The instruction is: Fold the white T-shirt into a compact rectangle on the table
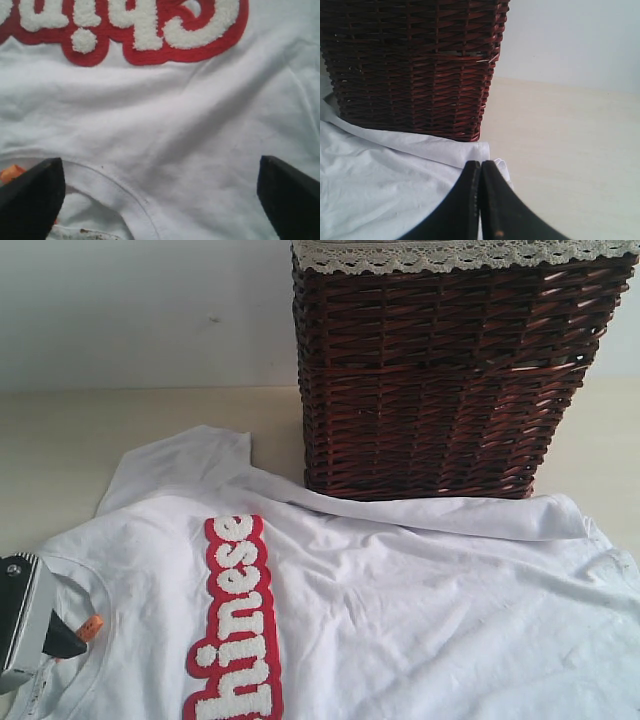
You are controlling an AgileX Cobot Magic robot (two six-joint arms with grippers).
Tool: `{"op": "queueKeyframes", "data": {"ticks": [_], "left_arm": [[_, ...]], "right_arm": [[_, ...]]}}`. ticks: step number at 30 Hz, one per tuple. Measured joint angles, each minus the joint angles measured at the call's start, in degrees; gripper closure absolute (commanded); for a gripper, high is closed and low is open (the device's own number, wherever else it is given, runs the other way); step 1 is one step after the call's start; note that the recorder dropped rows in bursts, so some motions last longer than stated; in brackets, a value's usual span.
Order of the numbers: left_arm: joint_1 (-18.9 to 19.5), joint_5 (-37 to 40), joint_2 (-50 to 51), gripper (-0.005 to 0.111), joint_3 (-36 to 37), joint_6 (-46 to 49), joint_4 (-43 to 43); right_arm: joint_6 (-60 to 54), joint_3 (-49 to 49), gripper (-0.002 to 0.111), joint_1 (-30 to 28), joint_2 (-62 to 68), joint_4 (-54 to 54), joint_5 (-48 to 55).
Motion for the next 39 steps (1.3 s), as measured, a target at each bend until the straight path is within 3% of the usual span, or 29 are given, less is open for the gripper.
{"op": "queueKeyframes", "data": {"ticks": [9, 23, 39], "left_arm": [[0.0, -11.1, 5.4, 0.003, -0.1, 5.1, -0.5], [0.0, -13.1, 8.0, 0.003, -0.1, 5.3, -7.1], [0.0, -13.2, 8.0, 0.003, -0.1, 4.0, -11.1]], "right_arm": [[0.0, 0.0, 0.108, 0.0, 0.0, 0.0, 0.0], [-1.5, 0.0, 0.108, 0.0, 0.0, -0.7, -0.9], [1.9, 0.1, 0.108, 0.0, 0.0, 18.7, -12.9]]}}
